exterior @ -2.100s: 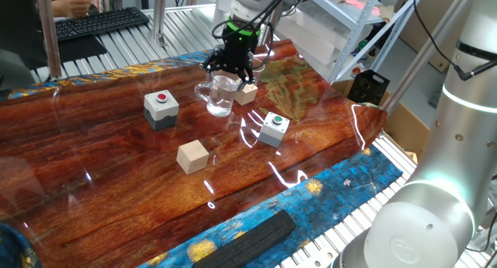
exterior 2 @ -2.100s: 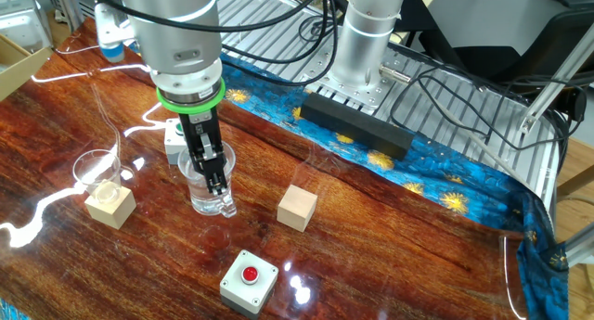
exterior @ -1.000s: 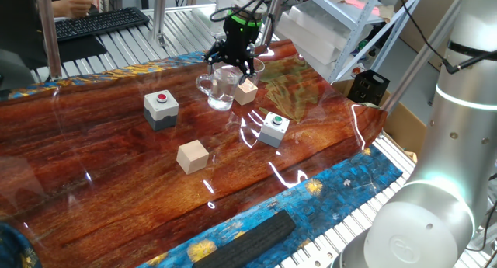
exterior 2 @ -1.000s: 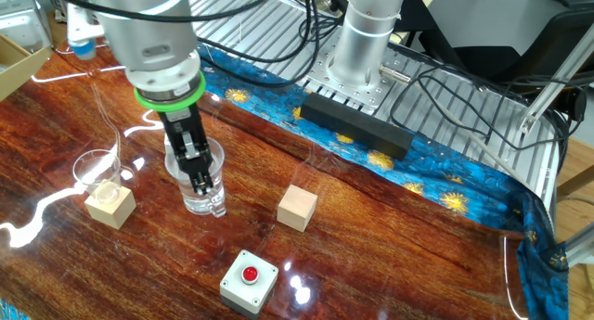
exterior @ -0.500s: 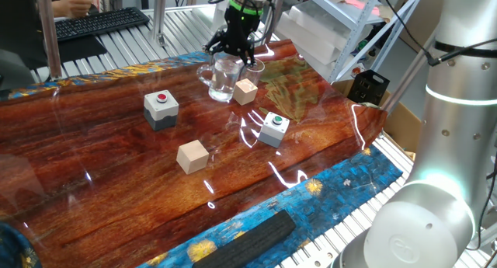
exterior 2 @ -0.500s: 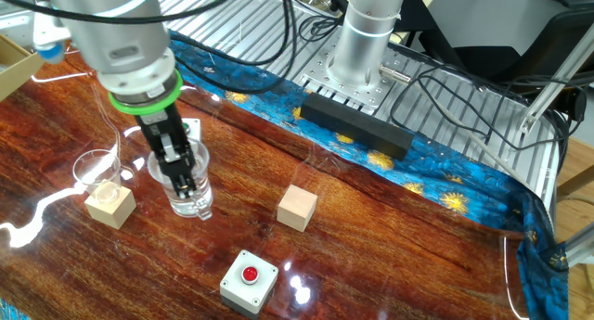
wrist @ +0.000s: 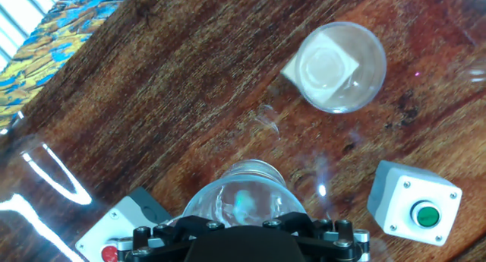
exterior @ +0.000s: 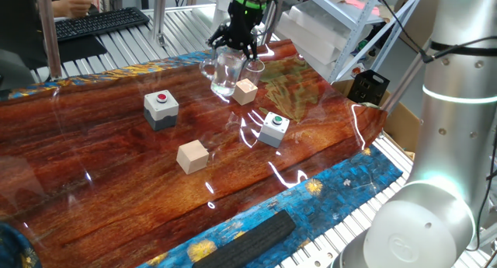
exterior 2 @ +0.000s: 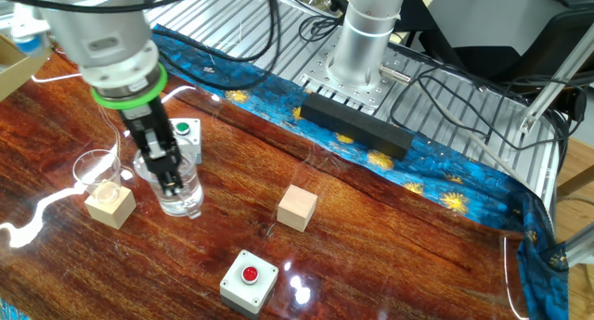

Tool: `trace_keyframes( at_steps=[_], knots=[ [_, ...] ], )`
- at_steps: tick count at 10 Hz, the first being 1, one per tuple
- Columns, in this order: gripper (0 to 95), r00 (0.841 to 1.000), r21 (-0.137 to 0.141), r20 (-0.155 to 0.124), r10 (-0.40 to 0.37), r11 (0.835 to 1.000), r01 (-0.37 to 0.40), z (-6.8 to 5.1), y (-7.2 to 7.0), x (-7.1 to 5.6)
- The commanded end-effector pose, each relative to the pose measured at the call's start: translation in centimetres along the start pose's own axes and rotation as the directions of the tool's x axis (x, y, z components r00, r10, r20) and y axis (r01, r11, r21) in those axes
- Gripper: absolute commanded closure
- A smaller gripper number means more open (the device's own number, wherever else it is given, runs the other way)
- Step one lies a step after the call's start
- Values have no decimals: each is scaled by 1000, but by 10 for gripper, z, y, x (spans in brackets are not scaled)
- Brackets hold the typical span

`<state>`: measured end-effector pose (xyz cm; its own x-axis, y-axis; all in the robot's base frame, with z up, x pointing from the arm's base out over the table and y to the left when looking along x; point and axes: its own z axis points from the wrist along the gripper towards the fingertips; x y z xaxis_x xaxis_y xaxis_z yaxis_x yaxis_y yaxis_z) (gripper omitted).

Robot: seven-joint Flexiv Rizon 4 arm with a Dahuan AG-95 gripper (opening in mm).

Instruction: Pour the water from one cup into another empty cup

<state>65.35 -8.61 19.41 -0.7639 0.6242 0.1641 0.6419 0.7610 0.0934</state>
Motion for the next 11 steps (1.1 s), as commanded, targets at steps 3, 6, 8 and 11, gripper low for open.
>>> trace_keyframes(
  at_steps=[3,6,8,11],
  knots=[
    [950,1000,-9,-13,1,1000,-1,-5,-1,-9],
    [950,1000,-21,-27,15,1000,-16,-7,-2,-15],
    [950,999,-30,-37,26,999,-27,-7,-3,-19],
    [950,999,-28,-34,28,999,-29,-6,-3,-21]
  ],
)
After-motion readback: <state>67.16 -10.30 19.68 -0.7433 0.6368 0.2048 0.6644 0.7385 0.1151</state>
